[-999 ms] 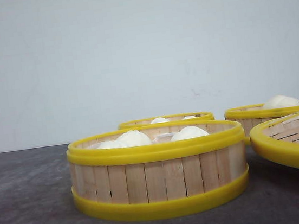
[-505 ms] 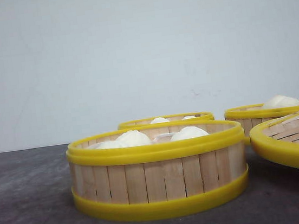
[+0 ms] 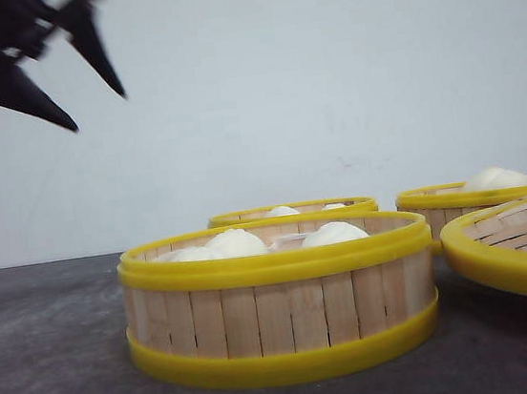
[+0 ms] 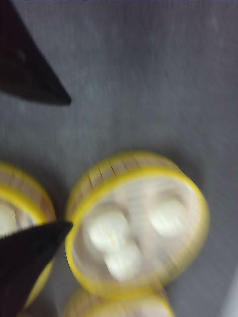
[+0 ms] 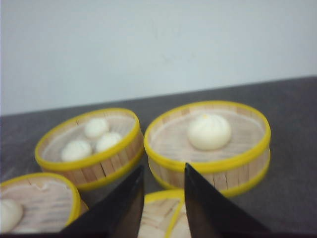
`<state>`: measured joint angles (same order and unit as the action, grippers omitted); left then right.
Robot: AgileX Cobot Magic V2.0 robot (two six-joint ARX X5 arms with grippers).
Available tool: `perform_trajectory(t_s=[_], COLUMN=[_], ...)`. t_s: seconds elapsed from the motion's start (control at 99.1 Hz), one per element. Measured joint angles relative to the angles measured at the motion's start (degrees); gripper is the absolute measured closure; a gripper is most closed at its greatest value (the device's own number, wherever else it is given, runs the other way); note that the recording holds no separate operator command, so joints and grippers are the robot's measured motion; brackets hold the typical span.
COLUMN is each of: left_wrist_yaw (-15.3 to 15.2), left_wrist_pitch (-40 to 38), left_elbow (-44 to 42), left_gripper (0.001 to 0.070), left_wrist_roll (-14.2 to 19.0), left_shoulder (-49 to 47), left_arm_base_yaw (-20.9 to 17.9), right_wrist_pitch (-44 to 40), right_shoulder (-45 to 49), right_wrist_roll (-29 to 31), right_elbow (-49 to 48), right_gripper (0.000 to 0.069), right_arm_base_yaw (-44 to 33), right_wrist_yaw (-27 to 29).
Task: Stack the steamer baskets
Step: 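Lower the left gripper onto the rim of the farther bun-filled steamer basket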
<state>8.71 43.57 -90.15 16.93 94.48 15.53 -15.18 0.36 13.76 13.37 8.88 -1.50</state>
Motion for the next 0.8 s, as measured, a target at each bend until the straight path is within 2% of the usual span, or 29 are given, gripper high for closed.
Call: perform_trajectory(t_s=[0.071,0.151,0.293,0.484,0.545,0.646,0.797], left_wrist_yaw=[-1.11,-0.55,2.12,2.62,2.19,0.31,0.17], left_wrist_pitch=[6.01,9.88,15.76,21.81,22.05,21.75,20.61], left_elbow=[-8.24,-16.74,-29.42,-38.21,-38.82,-38.84,-39.26], left_gripper=[0.0115,0.0072,0.0060,0.0074,0.0089,0.0172,0.0291], left_wrist_roll=[-2.89,-3.91,-3.08,-0.35,-0.17,-0.13,0.28], left_shoulder=[6.05,12.35,22.43,33.55,35.58,37.29,38.91], left_arm_base_yaw=[2.14,3.37,3.61,3.69,4.07,4.90,5.27], right_wrist_pitch=[0.68,0.70,0.68,0.66,0.61,0.61,0.59], right_shoulder=[0.00,0.00,0.00,0.00,0.00,0.00,0.00], right_wrist_roll=[-0.02,-0.02,-0.02,-0.02,-0.02,-0.02,-0.02], right_elbow=[0.00,0.00,0.00,0.00,0.00,0.00,0.00], right_gripper=[0.0544,0.0544,0.0544,0.0544,0.0544,0.0544,0.0544], right_arm_base_yaw=[0.00,0.00,0.00,0.00,0.00,0.00,0.00], right_wrist_yaw=[0.00,0.00,0.00,0.00,0.00,0.02,0.02])
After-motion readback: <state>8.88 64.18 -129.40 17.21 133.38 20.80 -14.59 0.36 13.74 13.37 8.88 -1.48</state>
